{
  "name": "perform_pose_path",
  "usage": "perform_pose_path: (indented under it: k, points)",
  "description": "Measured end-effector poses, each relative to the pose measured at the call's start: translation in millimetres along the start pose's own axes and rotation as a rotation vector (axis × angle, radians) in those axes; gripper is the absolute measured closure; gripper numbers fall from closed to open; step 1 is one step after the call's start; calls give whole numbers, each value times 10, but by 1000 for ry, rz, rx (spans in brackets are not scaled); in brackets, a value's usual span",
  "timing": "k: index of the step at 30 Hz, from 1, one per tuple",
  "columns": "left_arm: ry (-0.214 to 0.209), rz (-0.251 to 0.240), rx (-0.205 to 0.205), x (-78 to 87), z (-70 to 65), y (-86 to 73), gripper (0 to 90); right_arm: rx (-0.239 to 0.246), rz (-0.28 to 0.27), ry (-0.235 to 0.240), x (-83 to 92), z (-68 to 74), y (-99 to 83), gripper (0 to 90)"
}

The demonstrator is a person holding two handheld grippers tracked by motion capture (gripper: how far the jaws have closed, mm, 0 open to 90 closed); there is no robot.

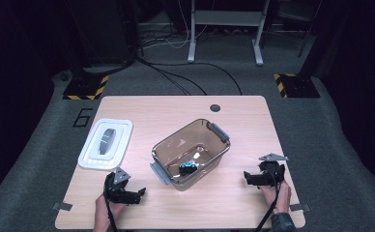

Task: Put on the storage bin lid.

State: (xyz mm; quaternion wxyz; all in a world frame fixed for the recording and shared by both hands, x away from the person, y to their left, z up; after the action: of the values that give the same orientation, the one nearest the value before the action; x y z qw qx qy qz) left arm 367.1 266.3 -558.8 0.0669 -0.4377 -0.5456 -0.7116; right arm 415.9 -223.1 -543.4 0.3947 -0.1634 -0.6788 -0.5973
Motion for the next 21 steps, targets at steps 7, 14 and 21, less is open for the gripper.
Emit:
perform_pose_path:
  k: [7,14,21]
  points:
    - [-1,1,1,0,1,1,10,18,5,-39,-60,-18,-63,0]
    - [-13,4,-4,-5,7,10,6,-4,-34,-13,-90,-58,-84,0]
    - [-38,-5,-11,14,50,78,1,-11,-47,-23,-87,-55,-97,0]
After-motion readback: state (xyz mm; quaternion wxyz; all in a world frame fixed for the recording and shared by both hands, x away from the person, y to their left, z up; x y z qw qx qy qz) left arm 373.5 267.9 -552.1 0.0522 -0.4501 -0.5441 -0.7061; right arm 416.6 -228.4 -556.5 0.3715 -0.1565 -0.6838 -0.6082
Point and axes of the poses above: each handheld gripper's, and its own axes: x roughly backward along the jaws, y roughly out of its top, z roughly to its left, the point moved 4 cm from there along -x, roughly forward along the jaws, and after that the axes turned 1 degree about -x, right-handed, at the moved point
